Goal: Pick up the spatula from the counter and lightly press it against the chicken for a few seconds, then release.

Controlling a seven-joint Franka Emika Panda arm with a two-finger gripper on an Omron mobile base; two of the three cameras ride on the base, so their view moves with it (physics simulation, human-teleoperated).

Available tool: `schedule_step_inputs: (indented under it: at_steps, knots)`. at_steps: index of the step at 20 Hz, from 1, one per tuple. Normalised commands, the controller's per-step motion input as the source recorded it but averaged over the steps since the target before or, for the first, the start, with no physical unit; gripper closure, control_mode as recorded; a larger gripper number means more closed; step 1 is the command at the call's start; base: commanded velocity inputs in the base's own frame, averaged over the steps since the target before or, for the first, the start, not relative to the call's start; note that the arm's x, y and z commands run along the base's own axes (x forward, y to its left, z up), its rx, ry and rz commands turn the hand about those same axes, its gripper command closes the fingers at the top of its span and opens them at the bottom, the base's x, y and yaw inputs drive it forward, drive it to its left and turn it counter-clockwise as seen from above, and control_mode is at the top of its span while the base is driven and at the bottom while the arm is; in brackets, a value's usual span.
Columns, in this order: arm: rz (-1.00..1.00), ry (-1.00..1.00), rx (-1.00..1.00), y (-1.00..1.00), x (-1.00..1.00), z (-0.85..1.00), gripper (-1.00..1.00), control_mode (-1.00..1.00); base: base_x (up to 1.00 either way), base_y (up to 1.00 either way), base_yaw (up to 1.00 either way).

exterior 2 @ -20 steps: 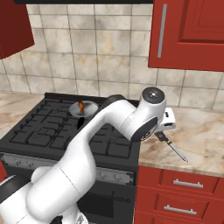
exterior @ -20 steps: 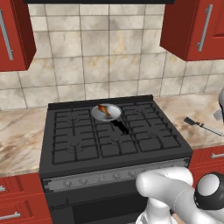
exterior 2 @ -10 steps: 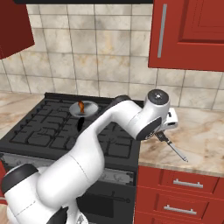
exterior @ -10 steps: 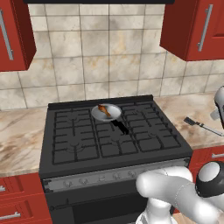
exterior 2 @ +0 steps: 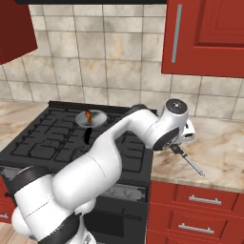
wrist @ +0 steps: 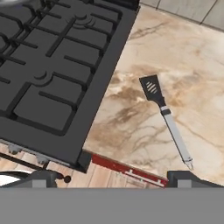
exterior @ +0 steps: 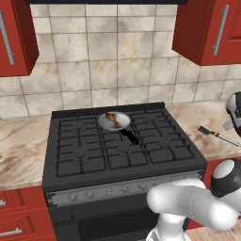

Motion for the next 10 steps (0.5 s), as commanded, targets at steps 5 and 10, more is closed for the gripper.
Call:
schedule_step_inputs:
  at_steps: [5, 10]
  knots:
    - [0.04, 0.07, 0.0, -0.1, 0.21, -0.24, -1.0, -1.0, 0.0, 0.0, 0.0]
    - [0.05, 0.02, 0.0, -0.15, 0.11, -0.25, -1.0, -1.0, 0.0, 0.0, 0.0]
